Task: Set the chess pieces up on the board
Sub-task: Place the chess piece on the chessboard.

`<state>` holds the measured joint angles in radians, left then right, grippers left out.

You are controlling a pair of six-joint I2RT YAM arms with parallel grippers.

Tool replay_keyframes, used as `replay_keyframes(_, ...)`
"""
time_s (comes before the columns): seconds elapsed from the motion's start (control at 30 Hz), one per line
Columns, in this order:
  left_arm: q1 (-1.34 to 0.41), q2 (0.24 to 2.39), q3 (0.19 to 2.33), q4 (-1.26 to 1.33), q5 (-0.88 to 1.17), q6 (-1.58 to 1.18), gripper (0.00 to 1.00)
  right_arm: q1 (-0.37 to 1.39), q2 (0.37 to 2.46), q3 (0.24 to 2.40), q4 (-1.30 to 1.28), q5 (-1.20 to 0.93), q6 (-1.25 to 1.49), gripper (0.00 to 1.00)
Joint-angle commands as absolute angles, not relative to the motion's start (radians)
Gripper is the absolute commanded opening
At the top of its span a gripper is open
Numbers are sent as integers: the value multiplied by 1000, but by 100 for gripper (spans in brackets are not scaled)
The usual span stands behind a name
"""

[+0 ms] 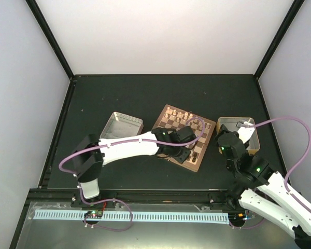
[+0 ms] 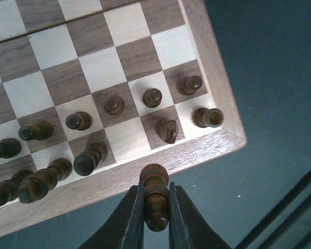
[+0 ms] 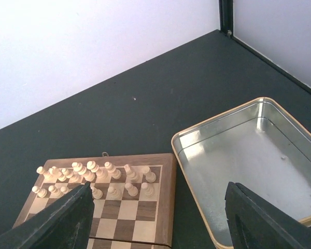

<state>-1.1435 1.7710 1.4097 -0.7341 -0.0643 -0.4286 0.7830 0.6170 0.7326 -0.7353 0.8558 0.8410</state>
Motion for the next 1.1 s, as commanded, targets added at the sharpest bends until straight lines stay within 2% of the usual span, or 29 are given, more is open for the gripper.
replay_keyframes(0.0,-1170,1837,1482,-822,-133,-385,4,778,590,715,-765,924,895,70)
replay_keyframes(0.2,-1173,1912,1508,-837,-153,-395,4,778,584,704,-760,922,895,71)
replay_keyframes(0.9,-1144,1976,1520,-770,-156,-389,6,777,554,690,-761,903,908,71)
replay_keyframes(1.07,-1136,1987,1521,-760,-136,-379,11,777,553,690,-760,899,908,71)
